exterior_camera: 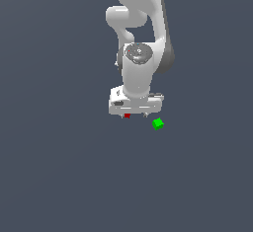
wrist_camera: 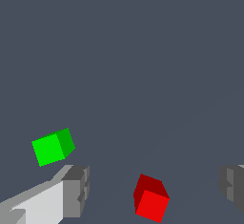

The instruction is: Stack the red cube on top of the green cube.

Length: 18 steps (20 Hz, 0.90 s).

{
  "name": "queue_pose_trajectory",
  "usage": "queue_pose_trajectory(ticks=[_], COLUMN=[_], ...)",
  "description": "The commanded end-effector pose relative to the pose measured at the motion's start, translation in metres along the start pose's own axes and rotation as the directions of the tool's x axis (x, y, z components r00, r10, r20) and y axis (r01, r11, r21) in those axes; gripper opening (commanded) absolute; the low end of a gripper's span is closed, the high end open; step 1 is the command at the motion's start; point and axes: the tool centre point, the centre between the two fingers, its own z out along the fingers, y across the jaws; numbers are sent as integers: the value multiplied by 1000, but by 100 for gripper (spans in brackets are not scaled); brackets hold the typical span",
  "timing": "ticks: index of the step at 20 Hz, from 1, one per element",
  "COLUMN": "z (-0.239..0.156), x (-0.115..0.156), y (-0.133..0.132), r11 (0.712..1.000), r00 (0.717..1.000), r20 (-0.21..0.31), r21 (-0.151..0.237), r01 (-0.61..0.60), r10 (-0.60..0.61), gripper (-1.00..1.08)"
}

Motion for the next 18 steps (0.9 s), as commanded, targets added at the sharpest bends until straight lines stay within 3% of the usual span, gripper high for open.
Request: queue_pose_trajectory(ticks=[1, 10, 18], z=[0, 9, 35], x=[0, -12, -46], y=[0, 5, 16], r11=[1000, 999, 990], r00=[1000, 999, 990], r20=[0, -2, -8], r21=[0, -1, -2], r01=[0, -39, -144], r10=[0, 39, 144], gripper=[100, 100, 100])
